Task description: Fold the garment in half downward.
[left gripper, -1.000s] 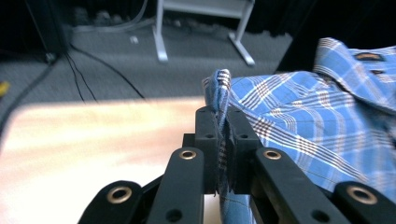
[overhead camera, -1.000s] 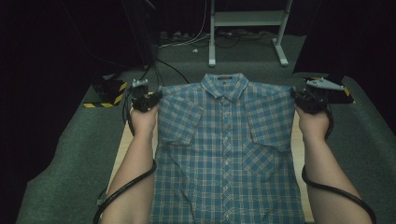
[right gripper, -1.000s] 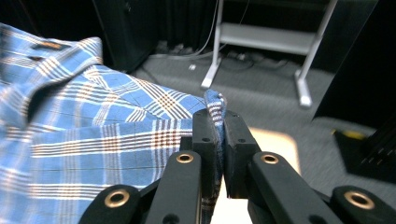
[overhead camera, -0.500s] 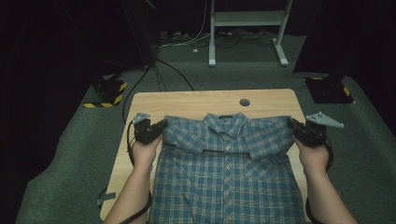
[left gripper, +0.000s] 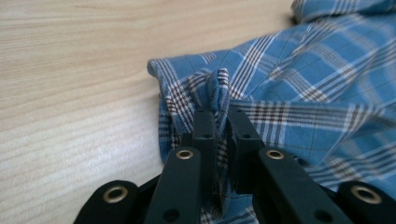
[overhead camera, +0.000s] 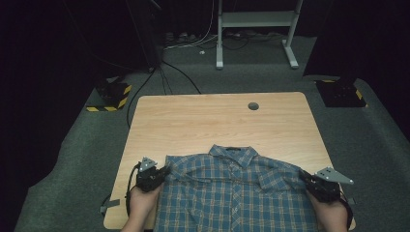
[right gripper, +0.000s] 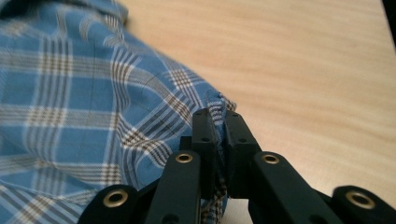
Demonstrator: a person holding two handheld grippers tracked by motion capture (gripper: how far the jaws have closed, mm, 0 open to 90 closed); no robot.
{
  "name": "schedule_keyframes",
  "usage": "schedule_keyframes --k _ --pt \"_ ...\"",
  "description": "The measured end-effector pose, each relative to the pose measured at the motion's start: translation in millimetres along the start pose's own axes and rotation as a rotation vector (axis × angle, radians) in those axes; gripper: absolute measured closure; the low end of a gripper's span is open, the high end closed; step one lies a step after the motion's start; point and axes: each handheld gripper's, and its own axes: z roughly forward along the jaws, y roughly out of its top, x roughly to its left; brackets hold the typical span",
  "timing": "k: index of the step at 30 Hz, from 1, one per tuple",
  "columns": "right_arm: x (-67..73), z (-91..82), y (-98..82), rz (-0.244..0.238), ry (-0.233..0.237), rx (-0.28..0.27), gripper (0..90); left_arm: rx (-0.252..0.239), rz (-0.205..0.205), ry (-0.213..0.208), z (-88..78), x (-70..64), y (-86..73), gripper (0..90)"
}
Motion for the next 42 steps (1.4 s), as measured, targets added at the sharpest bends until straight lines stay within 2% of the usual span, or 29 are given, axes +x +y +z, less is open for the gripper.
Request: schedule_keyframes --k 1,3,5,7,10,14,16,24,26,31,33,38,42 --pt "0.0 0.0 0.0 0.0 0.0 0.0 84.7 0.0 0.0 0.0 0.0 0.0 0.0 83.4" --pt "5.1 0.8 -4.6 -0.038 -0.004 0.027 84.6 0.029 0.048 0.027 2.8 -5.7 -2.2 83.0" --pt "6.3 1.6 -4.9 -0.048 -0.006 0.034 84.6 0.042 0.06 0.034 5.1 -6.7 -3.6 82.7" --pt "11.2 6.6 -5.2 -0.106 -0.025 0.071 84.6 0.052 0.077 0.043 9.8 -7.3 -6.5 82.1" --pt "12.2 9.1 -4.8 -0.127 -0.034 0.08 84.6 0.05 0.061 0.036 10.8 -5.1 -6.2 82.2" --pt "12.2 13.8 -3.4 -0.138 -0.043 0.083 84.6 0.047 0.068 0.051 13.8 -3.7 -3.8 82.3" --pt "12.3 18.2 -0.7 -0.146 -0.052 0.085 84.6 0.057 0.09 0.073 18.1 -3.1 1.4 82.3" --pt "8.8 36.2 13.5 -0.177 -0.077 0.113 84.6 0.07 0.067 0.082 29.3 5.4 13.9 82.3" --pt "6.0 46.9 21.9 -0.186 -0.089 0.127 84.6 0.073 0.073 0.091 34.7 8.4 19.4 82.4" --pt "2.0 59.9 32.3 -0.198 -0.101 0.146 84.6 0.088 0.083 0.102 42.7 13.4 29.1 82.5" --pt "-0.8 69.0 39.7 -0.207 -0.105 0.159 84.5 0.099 0.072 0.106 46.1 17.3 33.9 82.8" --pt "-3.8 82.6 50.5 -0.225 -0.113 0.178 84.6 0.12 0.089 0.135 56.4 24.1 45.1 83.4" --pt "-6.4 89.3 55.1 -0.22 -0.118 0.181 84.6 0.135 0.099 0.161 63.9 24.8 53.1 83.8"
